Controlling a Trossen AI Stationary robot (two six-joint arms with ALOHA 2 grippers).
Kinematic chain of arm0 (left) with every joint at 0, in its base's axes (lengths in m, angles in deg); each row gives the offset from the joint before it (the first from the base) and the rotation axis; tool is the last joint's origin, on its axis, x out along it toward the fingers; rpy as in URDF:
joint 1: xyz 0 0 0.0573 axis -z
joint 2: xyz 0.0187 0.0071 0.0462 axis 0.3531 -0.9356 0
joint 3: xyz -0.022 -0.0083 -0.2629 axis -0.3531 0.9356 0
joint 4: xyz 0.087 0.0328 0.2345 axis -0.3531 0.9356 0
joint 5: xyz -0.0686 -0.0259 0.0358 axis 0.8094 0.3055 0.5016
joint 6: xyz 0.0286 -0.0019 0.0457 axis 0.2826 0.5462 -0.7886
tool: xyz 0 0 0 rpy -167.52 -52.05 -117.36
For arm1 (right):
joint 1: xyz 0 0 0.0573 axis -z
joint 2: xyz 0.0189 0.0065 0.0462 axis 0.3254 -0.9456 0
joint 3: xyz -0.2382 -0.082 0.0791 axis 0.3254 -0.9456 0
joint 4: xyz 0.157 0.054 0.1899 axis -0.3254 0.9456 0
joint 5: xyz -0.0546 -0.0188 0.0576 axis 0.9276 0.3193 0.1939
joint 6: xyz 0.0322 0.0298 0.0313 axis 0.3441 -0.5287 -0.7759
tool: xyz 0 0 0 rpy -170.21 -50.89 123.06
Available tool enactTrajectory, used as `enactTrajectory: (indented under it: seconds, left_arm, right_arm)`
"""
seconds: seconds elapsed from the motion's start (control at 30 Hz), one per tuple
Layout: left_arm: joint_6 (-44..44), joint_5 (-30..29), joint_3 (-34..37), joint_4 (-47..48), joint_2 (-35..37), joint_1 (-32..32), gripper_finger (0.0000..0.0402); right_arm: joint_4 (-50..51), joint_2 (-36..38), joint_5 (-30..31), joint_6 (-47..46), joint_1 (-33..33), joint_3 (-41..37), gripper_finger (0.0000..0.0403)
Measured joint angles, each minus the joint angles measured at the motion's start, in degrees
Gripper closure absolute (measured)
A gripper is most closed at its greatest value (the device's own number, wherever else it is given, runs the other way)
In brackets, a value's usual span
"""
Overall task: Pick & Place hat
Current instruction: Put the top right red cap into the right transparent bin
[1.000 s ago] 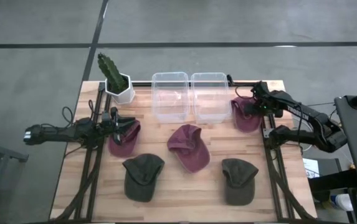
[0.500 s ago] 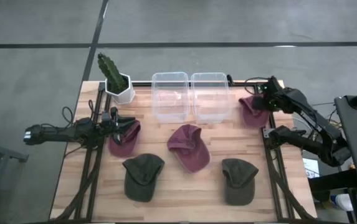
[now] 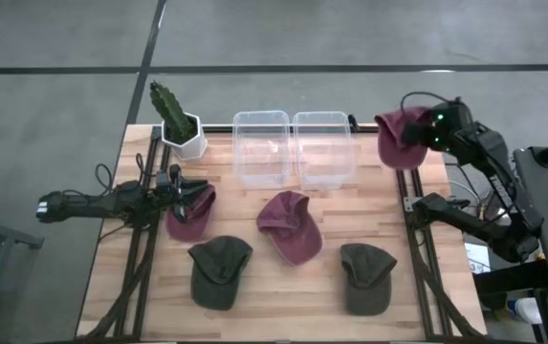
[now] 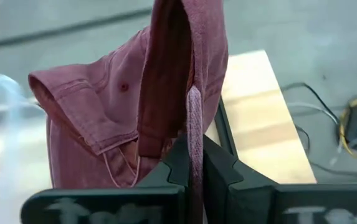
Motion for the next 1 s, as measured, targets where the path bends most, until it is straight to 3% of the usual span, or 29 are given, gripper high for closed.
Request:
enactTrajectory:
  seconds: [0.23, 0.5, 1.0]
  left_arm:
    - [0.0, 0.0, 0.0, 0.0, 0.0, 0.0, 0.0328]
    - [0.0, 0.0, 0.0, 0.0, 0.0, 0.0, 0.0328]
    - [0.0, 0.0, 0.0, 0.0, 0.0, 0.0, 0.0328]
  right_arm:
    - [-3.1, 0.1, -7.8, 1.2, -0.4, 5.5, 0.0390]
    - [-15.2, -0.2, -18.4, -0.2, -3.8, 2.8, 0.0390]
    - [-35.7, -5.9, -21.1, -8.6, -16.5, -8.3, 0.0390]
